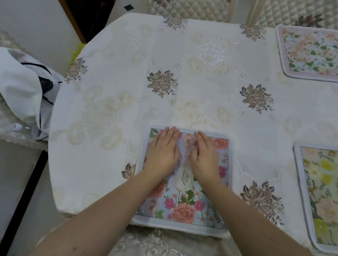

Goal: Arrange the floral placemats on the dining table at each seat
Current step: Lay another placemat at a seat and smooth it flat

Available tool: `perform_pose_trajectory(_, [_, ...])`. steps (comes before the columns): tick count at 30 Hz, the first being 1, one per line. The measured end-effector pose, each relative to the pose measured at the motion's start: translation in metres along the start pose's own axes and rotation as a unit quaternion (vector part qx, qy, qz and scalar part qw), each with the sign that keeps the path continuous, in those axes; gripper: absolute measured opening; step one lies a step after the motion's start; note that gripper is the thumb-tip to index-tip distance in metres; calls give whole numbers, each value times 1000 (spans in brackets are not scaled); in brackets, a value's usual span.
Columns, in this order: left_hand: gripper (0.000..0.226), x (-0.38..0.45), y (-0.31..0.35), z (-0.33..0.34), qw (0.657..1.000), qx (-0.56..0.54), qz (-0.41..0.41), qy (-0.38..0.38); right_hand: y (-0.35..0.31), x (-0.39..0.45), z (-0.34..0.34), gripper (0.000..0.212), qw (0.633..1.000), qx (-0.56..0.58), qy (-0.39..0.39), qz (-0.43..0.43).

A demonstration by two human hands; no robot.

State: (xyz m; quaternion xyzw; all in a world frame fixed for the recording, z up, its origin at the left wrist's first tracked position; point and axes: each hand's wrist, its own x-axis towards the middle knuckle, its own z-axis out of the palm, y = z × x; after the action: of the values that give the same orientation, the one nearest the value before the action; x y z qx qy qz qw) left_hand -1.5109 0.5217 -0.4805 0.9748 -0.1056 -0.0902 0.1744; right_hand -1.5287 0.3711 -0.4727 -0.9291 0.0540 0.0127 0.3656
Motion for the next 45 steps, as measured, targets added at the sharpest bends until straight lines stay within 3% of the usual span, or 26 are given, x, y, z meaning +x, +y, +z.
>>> perform_pose_trajectory(2, [74,9,2,13,999,45,-1,-21,-7,10,18,49,1000,-20,-13,7])
perform_pose_trajectory(5, [68,11,-4,27,996,85,7,-20,-3,14,37,69,985,-159,-58,-38])
perform_pose_trajectory(8, [65,12,-7,32,996,83,9,-15,5,14,45,69,973,-216,-61,-50])
perform_pose_trajectory(15, [57,9,-13,29,997,76,16,-16,15,12,34,60,968,-239,-54,-50])
perform_pose_trajectory(37, [77,-2,-45,6,996,85,3,-33,75,4,-27,66,967,-247,-48,-27])
perform_pose_trajectory(45, [63,-16,-79,-16,993,102,-42,-43,74,-2,-36,72,961,-273,-46,22])
